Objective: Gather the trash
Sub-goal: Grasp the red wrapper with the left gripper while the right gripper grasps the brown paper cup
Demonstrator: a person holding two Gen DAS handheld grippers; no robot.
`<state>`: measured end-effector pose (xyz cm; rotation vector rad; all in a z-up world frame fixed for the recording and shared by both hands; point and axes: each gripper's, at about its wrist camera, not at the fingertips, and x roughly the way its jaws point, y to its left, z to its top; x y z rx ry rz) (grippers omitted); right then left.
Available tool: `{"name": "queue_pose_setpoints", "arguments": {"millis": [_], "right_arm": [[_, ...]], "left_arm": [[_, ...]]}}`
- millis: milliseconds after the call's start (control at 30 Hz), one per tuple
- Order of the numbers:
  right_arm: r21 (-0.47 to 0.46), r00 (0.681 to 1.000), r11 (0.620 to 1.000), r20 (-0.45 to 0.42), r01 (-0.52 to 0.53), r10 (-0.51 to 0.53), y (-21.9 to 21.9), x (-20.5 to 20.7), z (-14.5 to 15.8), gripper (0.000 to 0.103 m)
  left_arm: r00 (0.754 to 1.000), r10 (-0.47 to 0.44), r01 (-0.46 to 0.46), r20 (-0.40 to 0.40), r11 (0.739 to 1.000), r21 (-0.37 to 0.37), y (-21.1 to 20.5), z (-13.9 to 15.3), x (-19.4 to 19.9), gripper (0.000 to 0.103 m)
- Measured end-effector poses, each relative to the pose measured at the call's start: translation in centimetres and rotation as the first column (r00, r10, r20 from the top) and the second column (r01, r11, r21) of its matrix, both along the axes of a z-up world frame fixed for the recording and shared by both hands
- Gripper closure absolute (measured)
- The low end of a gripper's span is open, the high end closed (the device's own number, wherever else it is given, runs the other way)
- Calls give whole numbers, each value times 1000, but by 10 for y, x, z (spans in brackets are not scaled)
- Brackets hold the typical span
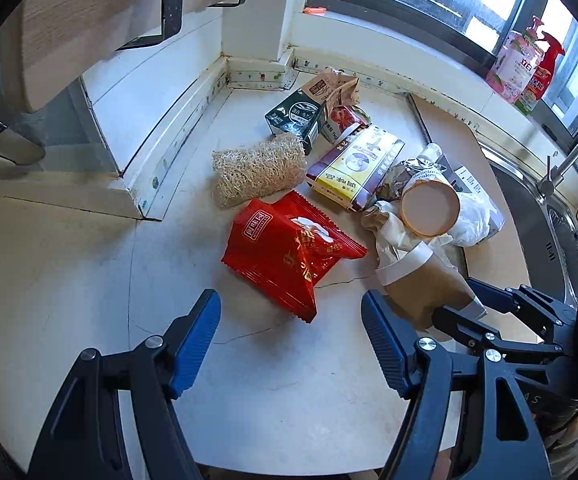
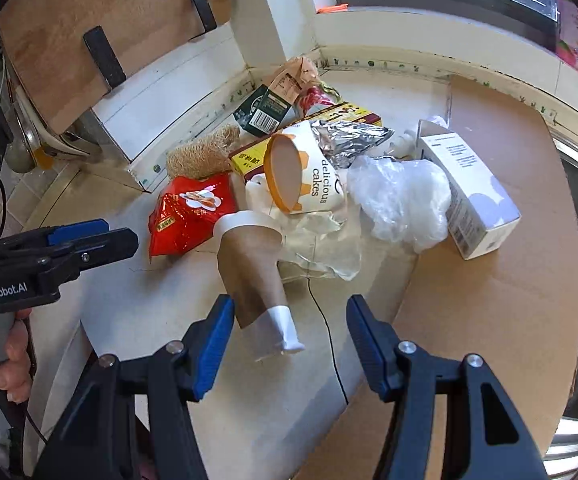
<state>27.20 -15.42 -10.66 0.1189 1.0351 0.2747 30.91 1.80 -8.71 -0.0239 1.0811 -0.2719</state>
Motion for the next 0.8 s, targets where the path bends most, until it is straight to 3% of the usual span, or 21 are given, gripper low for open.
{"name": "queue_pose_setpoints", "arguments": {"millis": [167, 333, 633, 800], "right_arm": [[22, 999, 999, 44, -29, 28, 0, -1, 6, 86], [35, 996, 999, 87, -11, 8, -6, 2, 14, 88], [33, 997, 999, 68, -32, 30, -3, 3, 3, 88], [26, 996, 999, 72, -46, 44, 0, 3, 0, 88]], "left_arm": [[999, -41, 41, -10, 999, 17, -11, -7, 13, 32], [999, -18, 18, -31, 1000, 2, -15, -15, 27, 32], [986, 136, -142, -96, 988, -54, -2, -33, 57, 31], [979, 169, -173, -115, 985, -21, -3, -48, 68, 31]]}}
